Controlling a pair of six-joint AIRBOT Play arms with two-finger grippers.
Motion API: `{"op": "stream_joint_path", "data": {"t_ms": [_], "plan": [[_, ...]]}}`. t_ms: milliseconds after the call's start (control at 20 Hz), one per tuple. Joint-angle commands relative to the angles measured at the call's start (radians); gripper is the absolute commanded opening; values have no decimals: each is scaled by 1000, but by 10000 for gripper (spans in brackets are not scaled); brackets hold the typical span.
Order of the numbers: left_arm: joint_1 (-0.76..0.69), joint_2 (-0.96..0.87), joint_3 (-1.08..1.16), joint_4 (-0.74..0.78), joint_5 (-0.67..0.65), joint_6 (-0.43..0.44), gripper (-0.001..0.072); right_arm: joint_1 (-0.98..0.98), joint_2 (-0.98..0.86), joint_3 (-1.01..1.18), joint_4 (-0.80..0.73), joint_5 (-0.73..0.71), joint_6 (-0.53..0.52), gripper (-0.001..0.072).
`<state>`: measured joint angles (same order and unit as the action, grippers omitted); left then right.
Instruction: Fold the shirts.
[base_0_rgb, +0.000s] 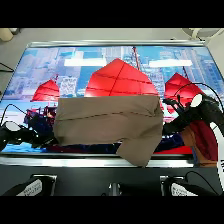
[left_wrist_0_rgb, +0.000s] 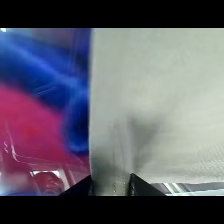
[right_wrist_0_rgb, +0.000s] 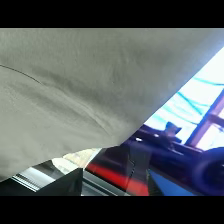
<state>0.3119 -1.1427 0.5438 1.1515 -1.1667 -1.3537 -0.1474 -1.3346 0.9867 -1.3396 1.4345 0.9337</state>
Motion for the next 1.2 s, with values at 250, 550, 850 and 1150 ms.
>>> {"op": "stream_joint_path", "data": {"t_ms": [250,550,850,1150], "plan": [[-2,-3,-12,-34,32,12,26,0,52,-147,58,8,3,452],[-2,-2,-12,-34,18,72,25,0,133,-376,227,-208,-19,488],[-2,-2,-12,-34,17,75,25,0,133,-435,263,-277,-10,233],[-2,43,54,-35,24,102,24,0,156,-341,286,-201,-126,20]]}}
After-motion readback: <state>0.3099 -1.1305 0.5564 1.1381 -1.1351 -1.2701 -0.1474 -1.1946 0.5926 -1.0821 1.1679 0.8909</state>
